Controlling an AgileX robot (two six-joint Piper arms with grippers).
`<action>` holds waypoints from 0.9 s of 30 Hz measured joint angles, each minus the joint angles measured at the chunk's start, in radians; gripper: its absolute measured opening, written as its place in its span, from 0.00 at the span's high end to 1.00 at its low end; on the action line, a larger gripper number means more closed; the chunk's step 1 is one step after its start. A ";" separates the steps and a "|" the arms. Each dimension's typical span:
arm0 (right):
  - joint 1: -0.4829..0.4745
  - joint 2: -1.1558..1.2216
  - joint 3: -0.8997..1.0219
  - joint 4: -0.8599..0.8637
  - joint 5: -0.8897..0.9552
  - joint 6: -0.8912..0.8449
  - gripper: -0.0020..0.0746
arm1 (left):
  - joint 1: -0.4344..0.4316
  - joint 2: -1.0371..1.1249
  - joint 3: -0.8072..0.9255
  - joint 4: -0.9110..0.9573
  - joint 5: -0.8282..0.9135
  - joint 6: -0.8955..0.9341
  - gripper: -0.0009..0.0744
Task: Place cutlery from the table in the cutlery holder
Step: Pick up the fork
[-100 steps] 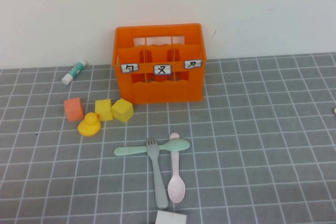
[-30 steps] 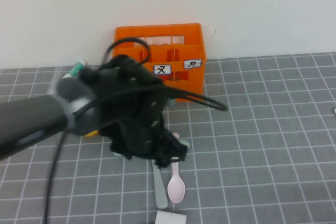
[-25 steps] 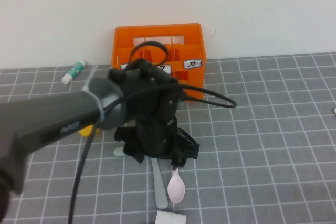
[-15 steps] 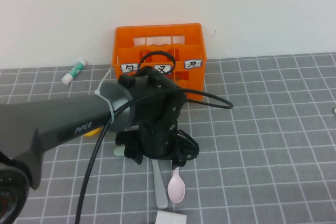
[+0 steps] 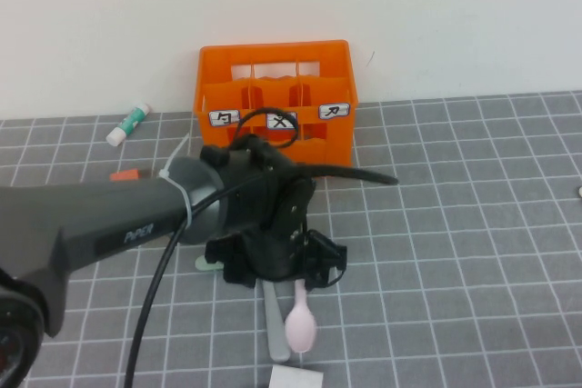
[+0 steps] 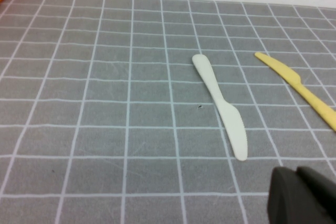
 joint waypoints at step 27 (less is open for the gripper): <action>0.000 0.000 0.000 0.000 0.000 0.000 0.98 | 0.038 0.004 0.026 -0.052 0.020 0.128 0.64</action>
